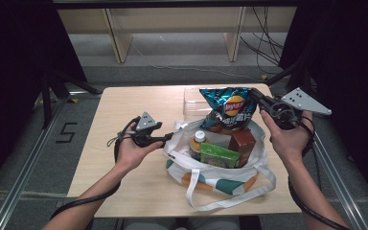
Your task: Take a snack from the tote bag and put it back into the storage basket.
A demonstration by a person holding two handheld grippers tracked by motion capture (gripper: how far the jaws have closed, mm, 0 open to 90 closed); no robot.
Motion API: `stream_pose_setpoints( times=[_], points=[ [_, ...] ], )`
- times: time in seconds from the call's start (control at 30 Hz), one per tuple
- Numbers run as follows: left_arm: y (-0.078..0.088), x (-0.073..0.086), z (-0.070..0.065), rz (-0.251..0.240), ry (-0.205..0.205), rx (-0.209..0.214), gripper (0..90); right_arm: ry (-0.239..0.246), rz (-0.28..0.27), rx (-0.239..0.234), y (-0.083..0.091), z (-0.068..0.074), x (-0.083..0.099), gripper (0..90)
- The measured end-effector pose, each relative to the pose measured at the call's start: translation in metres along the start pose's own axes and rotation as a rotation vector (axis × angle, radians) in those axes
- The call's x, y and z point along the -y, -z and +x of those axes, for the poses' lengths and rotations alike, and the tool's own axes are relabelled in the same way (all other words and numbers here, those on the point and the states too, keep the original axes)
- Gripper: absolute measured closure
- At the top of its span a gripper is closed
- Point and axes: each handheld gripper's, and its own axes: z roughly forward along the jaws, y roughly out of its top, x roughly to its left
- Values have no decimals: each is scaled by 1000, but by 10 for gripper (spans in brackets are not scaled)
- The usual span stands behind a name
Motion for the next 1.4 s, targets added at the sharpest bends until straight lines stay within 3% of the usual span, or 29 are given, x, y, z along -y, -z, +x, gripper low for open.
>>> stream_pose_setpoints(
  times=[0.17, 0.3, 0.33, 0.47, 0.5, 0.57, 0.6, 0.7, 0.8, 1.23, 1.4],
  points=[
    [2, -1, 2, 7, -14, 1, 388, 4, -11, 7, 1, -2, -6, 900],
    [1, -1, 0, -5, -3, 2, 387, 14, -20, 10, 0, -2, -8, 900],
    [1, -1, 0, -5, -3, 2, 387, -3, -5, 8, 1, -1, -9, 900],
    [1, -1, 1, -4, -9, 5, 387, -2, -30, 9, -1, -1, -11, 900],
    [1, -1, 0, -5, -1, 2, 387, 17, -40, 12, -2, -3, -11, 900],
    [1, -1, 0, -5, -2, 3, 387, -8, -31, 4, -1, -1, -13, 900],
    [1, -1, 0, -5, -2, 3, 387, 15, -48, 8, -2, -3, -14, 900],
    [1, -1, 0, -7, -2, 3, 387, -15, -50, 14, -1, -2, -17, 900],
    [0, -2, 0, -8, -1, 3, 387, 3, -56, 11, -1, -3, -18, 900],
    [0, -2, 0, -9, 1, 3, 388, -30, -70, 12, -3, -3, -26, 900],
    [1, -2, 0, -9, 0, 2, 388, -11, -92, 19, -4, -2, -32, 900]
  ],
)
